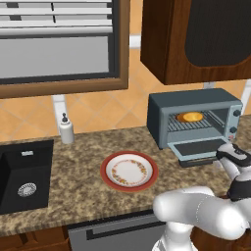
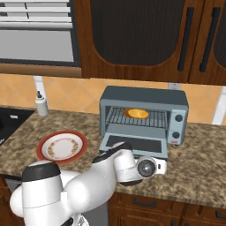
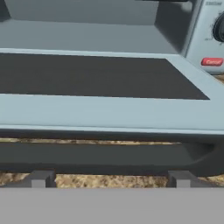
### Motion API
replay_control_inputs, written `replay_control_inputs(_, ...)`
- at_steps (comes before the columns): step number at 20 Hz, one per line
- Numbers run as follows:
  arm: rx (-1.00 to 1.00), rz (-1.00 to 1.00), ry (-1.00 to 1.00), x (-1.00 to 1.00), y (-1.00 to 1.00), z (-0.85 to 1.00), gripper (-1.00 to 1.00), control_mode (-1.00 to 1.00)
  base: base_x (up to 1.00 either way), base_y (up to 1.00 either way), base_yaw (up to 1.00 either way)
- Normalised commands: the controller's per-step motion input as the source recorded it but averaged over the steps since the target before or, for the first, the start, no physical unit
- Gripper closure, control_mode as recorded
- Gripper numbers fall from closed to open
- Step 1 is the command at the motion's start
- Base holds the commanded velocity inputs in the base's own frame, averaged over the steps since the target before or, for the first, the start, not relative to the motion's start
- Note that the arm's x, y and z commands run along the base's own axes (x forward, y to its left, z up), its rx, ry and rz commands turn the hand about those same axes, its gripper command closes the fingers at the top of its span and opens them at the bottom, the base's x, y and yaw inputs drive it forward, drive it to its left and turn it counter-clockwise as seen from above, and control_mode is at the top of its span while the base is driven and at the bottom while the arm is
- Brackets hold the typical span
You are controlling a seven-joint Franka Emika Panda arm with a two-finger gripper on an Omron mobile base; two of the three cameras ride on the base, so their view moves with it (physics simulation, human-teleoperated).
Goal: Pick up the kebab skewer and baguette bread, and place them inside the toaster oven. Close the toaster oven door and start by setting the timer.
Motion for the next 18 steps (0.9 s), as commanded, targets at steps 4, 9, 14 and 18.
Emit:
replay_control_inputs(4,0.0,0.04,0.0,0.15,0.0,-0.14,-1.0,-1.0,0.0,0.0,0.0)
replay_control_inputs(9,0.0,0.0,0.0,0.0,0.0,-0.33,-1.0,-1.0,0.0,0.0,0.0)
replay_control_inputs(14,0.0,0.0,0.0,0.0,0.0,-0.33,-1.0,-1.0,0.0,0.0,0.0)
replay_control_inputs(18,0.0,0.0,0.0,0.0,0.03,-0.36,-1.0,-1.0,0.0,0.0,0.0)
